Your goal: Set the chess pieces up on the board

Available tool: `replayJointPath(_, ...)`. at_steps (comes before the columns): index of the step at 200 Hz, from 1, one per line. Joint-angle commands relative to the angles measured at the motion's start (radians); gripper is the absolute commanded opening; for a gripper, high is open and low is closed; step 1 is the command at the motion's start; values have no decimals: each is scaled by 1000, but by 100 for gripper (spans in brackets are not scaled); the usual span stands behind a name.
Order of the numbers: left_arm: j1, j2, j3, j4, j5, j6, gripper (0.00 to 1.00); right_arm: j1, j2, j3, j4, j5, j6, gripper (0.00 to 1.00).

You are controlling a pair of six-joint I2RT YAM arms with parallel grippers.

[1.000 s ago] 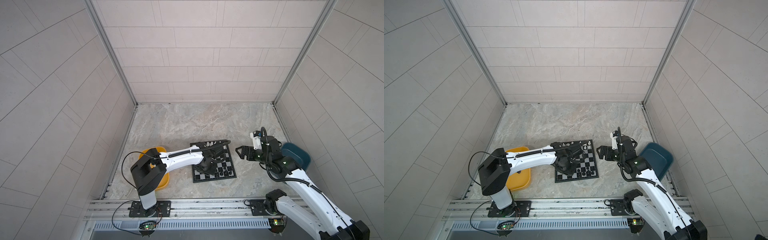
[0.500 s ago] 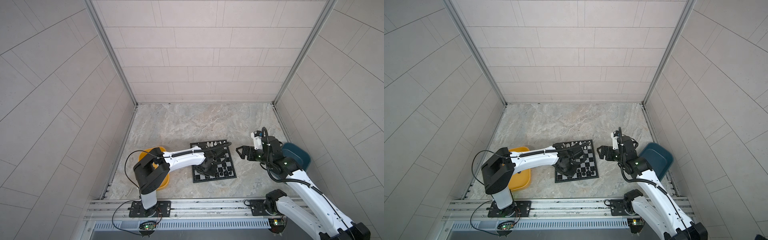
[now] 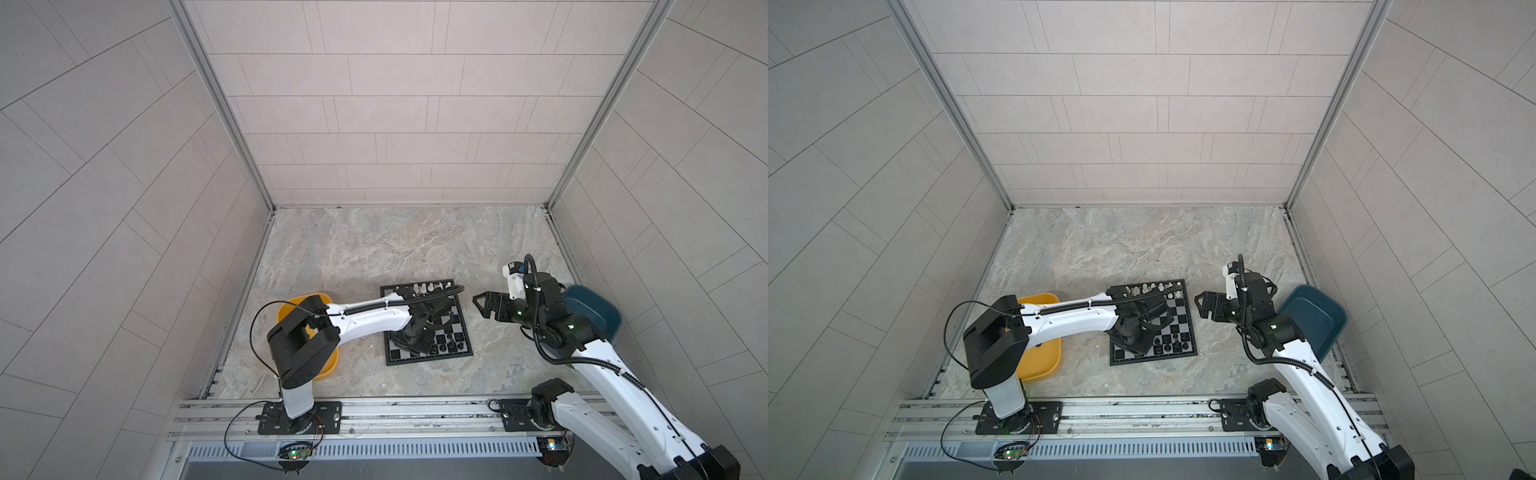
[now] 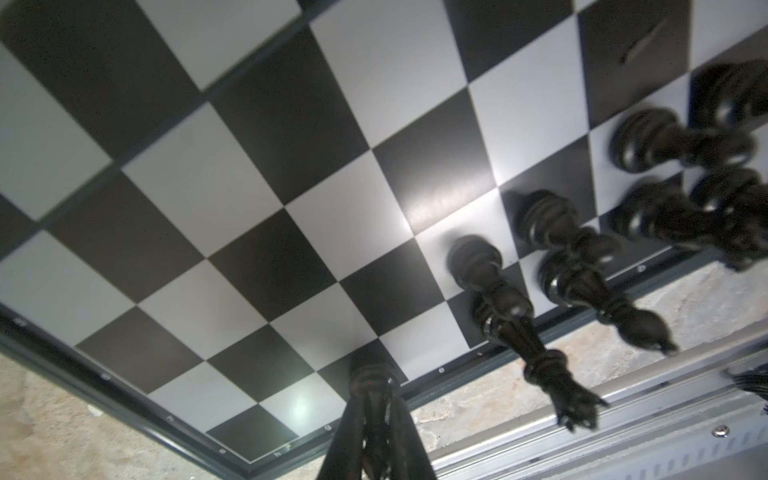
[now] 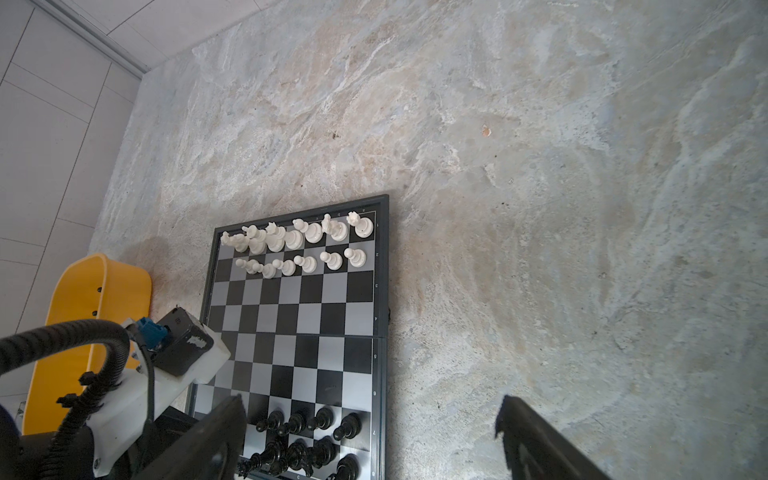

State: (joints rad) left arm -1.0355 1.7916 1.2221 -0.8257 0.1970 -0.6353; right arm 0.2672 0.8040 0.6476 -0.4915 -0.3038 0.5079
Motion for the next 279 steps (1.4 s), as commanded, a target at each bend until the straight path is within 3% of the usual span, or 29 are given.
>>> replayJointPath(1,-7,27,-11,-40,-19,-9,17,-4,-12,-9,-15,4,-4,96)
replayJointPath(42,-8,29,-5,-40,-24,-14,22,-6,-12,-9,-15,2,-5,96)
replayJointPath(131,-8,19,-4,-28,-26,-15,25,-9,-18,-7,-15,-1,-5,96)
replayJointPath(158,-9,-5,14,-32,-27,-9,34,-10,-20,0,-18,3,-3,96)
replayJointPath(175,-11,-25,26,-43,-39,-8,46,-10,-19,4,-18,6,-3,96)
replayJointPath(196,-11,-48,42,-58,-44,-3,50,-10,-18,13,-22,13,-3,97)
replayJointPath(221,-9,-106,89,-88,-94,10,54,-9,-9,24,-21,28,-5,97)
replayJointPath(249,7,-220,148,-150,-228,3,59,-8,22,26,16,35,9,98)
replayJointPath(279,121,-398,82,-173,-283,-23,67,41,76,60,71,73,10,99)
